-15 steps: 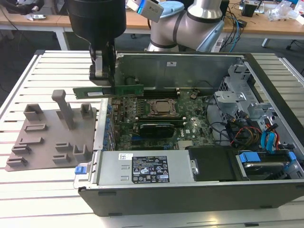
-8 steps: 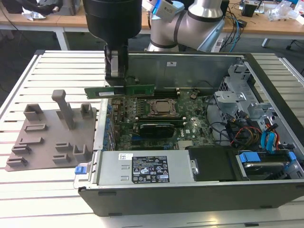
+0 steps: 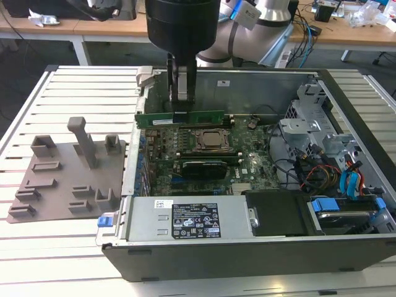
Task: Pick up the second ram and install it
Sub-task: 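Pick up the second ram and move it above second insertion slot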
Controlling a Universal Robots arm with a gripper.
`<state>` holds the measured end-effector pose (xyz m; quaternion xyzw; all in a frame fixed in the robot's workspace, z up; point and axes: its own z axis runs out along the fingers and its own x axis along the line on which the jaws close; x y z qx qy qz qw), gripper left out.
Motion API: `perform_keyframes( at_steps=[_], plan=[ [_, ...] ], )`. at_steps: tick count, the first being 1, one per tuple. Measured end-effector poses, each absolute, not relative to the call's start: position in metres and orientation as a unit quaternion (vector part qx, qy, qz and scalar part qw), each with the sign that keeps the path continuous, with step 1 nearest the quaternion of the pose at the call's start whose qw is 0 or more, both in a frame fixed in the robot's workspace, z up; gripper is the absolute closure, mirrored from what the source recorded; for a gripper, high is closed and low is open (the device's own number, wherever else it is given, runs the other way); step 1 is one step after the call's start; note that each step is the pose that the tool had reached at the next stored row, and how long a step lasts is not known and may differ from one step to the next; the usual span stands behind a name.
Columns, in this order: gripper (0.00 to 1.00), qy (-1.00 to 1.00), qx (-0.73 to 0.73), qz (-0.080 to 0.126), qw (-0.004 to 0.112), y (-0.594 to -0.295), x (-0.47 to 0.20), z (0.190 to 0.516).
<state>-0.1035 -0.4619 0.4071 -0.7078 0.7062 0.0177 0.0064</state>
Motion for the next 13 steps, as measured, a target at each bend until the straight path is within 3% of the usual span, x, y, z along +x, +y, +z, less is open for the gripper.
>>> perform_keyframes(
  at_steps=[5, 13],
  plan=[
    [0.86, 0.716, -0.697, 0.024, 0.013, -0.461, -0.096, 0.405],
    [0.86, 0.717, -0.696, 0.025, 0.013, -0.451, -0.082, 0.397]
  ],
)
